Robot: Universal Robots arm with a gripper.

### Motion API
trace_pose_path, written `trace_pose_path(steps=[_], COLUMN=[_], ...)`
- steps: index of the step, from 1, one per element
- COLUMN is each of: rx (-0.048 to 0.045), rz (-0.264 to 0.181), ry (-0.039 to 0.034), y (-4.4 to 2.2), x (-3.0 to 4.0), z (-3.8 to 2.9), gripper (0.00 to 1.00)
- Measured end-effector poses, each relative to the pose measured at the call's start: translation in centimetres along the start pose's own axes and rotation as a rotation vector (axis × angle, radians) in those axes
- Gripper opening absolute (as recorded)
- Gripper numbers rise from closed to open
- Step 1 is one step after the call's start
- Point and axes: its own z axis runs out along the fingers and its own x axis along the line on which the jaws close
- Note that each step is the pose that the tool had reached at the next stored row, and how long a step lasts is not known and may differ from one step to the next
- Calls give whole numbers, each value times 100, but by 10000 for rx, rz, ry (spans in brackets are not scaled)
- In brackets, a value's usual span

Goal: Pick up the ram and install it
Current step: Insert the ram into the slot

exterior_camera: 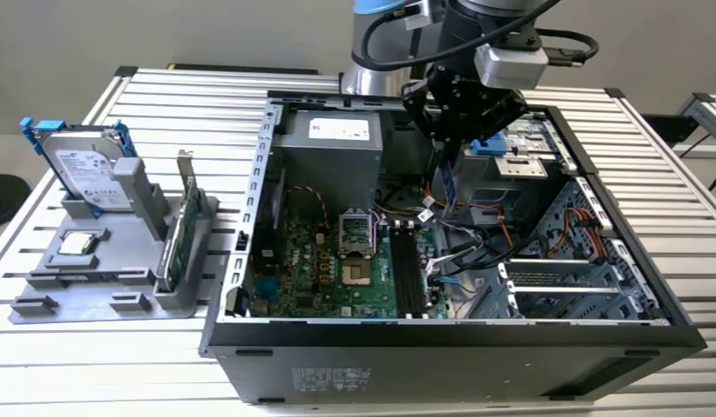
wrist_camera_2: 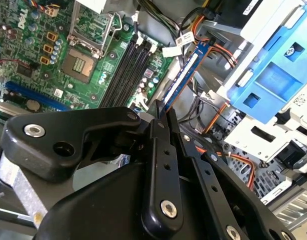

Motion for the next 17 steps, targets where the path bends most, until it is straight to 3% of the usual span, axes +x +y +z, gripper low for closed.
trace_pose_path(steps=[12, 17], rx=[-3, -4], rz=[0, 0], ry=[-1, -1], y=[58, 113], x=[2, 5], z=[69, 95], gripper=[0, 0])
